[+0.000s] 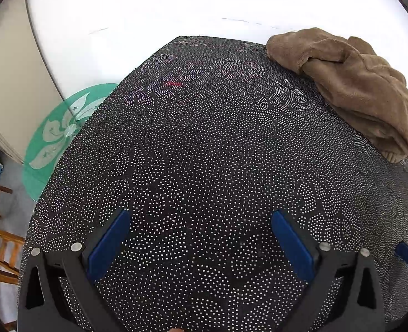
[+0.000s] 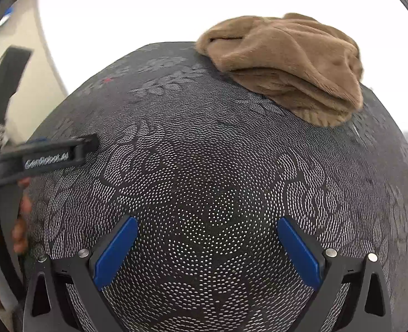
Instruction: Fold clothes
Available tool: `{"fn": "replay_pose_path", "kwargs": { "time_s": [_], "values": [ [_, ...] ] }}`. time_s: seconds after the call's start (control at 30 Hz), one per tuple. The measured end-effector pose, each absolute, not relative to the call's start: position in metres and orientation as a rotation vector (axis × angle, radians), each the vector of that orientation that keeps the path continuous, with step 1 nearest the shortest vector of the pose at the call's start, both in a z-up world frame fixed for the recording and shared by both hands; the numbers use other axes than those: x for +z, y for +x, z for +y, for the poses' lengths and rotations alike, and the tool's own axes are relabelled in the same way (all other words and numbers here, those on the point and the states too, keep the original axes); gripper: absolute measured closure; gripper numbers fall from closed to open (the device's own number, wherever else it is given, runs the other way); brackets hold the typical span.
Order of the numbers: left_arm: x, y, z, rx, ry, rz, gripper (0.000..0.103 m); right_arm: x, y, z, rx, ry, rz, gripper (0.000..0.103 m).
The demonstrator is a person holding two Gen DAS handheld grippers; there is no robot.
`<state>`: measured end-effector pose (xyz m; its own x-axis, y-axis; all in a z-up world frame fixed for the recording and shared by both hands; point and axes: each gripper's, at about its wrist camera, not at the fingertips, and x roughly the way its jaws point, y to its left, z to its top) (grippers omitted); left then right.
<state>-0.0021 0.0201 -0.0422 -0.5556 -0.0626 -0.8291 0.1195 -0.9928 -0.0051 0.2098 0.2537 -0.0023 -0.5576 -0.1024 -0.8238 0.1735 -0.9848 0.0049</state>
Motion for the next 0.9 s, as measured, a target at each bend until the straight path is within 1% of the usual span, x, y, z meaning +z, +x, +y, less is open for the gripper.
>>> {"fn": "replay_pose_path", "kwargs": {
  "time_s": [0.07,0.13,0.2,0.23,0.33,0.4,0.47,0.53,0.7,0.77,0.9],
  "values": [
    [-0.041,-0.009,0.023,-2.670,1.431,0.095,0.001,0.005,0.207,0.277,-2.686,1.337,0.033,0.000],
    [-0.041,-0.018,0.025,-2.662,1.437,0.097,0.001,0.014,0.207,0.291,-2.749,1.253,0.024,0.000],
    [-0.042,-0.019,0.026,-2.665,1.439,0.091,0.001,0.027,0.207,0.304,-2.845,1.117,0.115,0.000],
    [-0.039,-0.014,0.021,-2.674,1.442,0.088,0.001,0.032,0.206,0.309,-2.880,1.046,0.195,0.000],
    [-0.035,-0.011,0.013,-2.679,1.447,0.088,0.001,0.035,0.198,0.314,-2.895,0.969,0.326,0.000],
    [-0.033,-0.010,0.010,-2.683,1.449,0.086,0.000,0.039,0.194,0.314,-2.971,0.893,0.445,0.000],
    [-0.033,-0.010,0.008,-2.689,1.452,0.081,0.000,0.044,0.191,0.314,-3.018,0.842,0.486,0.000],
    [-0.034,-0.013,0.005,-2.697,1.456,0.074,0.000,0.044,0.179,0.321,-3.041,0.854,0.465,0.000],
    [-0.032,-0.012,0.001,-2.709,1.463,0.060,0.000,0.049,0.161,0.350,-3.108,0.906,0.217,0.000],
    [-0.032,-0.012,0.001,-2.712,1.465,0.056,0.000,0.063,0.163,0.366,-3.147,0.860,0.104,0.000],
    [-0.032,-0.012,0.001,-2.713,1.464,0.055,0.000,0.108,0.183,0.394,-3.238,0.670,-0.023,0.000]
  ]
}}
